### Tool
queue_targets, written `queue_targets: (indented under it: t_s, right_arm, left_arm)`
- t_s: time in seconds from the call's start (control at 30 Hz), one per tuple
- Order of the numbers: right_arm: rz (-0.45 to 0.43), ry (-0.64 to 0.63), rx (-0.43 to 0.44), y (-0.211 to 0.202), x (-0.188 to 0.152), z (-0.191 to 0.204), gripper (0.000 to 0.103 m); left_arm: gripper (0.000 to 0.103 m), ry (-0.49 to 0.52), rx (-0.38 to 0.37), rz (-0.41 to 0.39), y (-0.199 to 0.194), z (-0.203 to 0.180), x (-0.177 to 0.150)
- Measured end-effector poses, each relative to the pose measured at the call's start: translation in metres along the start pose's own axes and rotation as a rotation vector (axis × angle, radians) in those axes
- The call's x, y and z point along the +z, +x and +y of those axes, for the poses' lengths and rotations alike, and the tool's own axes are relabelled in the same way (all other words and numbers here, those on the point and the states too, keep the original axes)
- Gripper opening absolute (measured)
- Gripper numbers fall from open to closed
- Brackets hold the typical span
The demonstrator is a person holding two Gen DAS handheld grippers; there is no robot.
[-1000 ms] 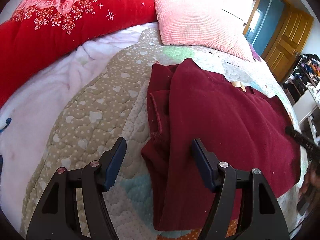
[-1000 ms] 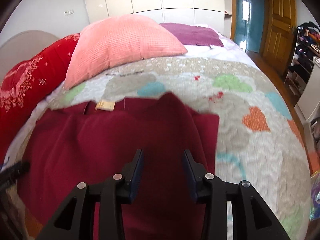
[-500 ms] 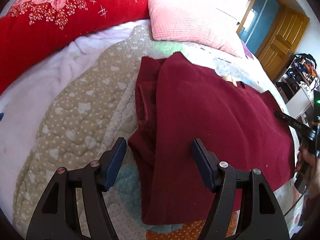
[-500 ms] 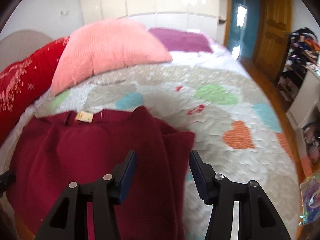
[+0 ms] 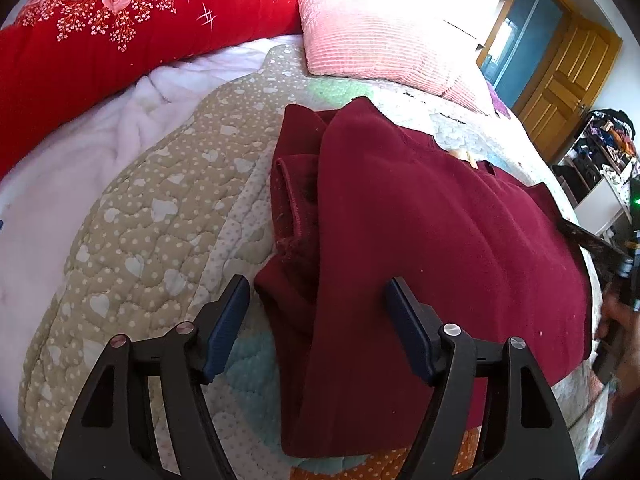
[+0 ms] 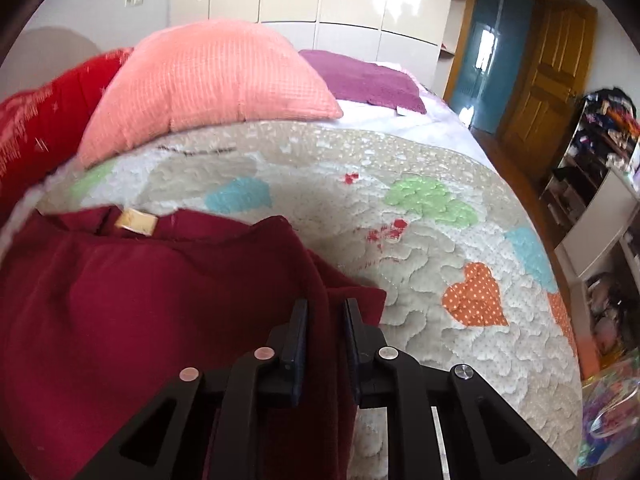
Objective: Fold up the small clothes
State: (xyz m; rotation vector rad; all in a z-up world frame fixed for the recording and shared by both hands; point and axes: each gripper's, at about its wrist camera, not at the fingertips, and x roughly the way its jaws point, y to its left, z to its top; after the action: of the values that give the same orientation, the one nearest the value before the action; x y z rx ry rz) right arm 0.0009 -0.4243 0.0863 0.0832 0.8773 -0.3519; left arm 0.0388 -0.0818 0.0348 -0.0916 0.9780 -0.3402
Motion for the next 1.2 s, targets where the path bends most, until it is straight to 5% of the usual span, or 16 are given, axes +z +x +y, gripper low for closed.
queue_targets:
  t_s: [0.2,0.43,0.53,0.63,0.77,0.9,1.1,1.2]
  right_arm:
    - [0.025,0.109,0.071,-0.034,-0.020,-0.020,0.054]
    - [0.087,0.243,0.218,-0.018,-0.053,-0.031,0.054]
    - [0.052,0.108,0.140,-0.027,-0.044,-0.009,0.032]
    - [0.052,0.063,0.055,-0.025,-0.038,-0.003,0.032]
    - [0.089,0.139,0.078,-0.017,-0.038,-0.017,0.044]
    - [0.084,0.226,0.095,-0.033,-0.041,-0.037,0.046]
    - [0.027,0.148,0.062,-0.064,-0.034,-0.019,0.046]
    - [0.013,0.127,0.131,-0.071,-0.030,-0.004,0.046]
  left_arm:
    - [0.071,-0.007,-0.001,0.007,-0.004,0.001,0.000]
    - [0.071,0.005,0.015,-0.004,-0.007,-0.001,-0.001]
    - [0.071,-0.001,0.013,0.001,-0.004,-0.001,-0.002]
    - [0.071,-0.004,0.011,0.007,-0.002,0.000,-0.001]
    - [0.071,-0.003,0.010,0.012,-0.002,0.000,-0.002]
    - [0.071,0.001,0.015,0.012,-0.002,-0.001,-0.002]
    - [0.071,0.008,0.023,0.008,-0.003,-0.002,-0.003]
    - [0.071,0.010,0.026,0.007,-0.003,-0.002,-0.003]
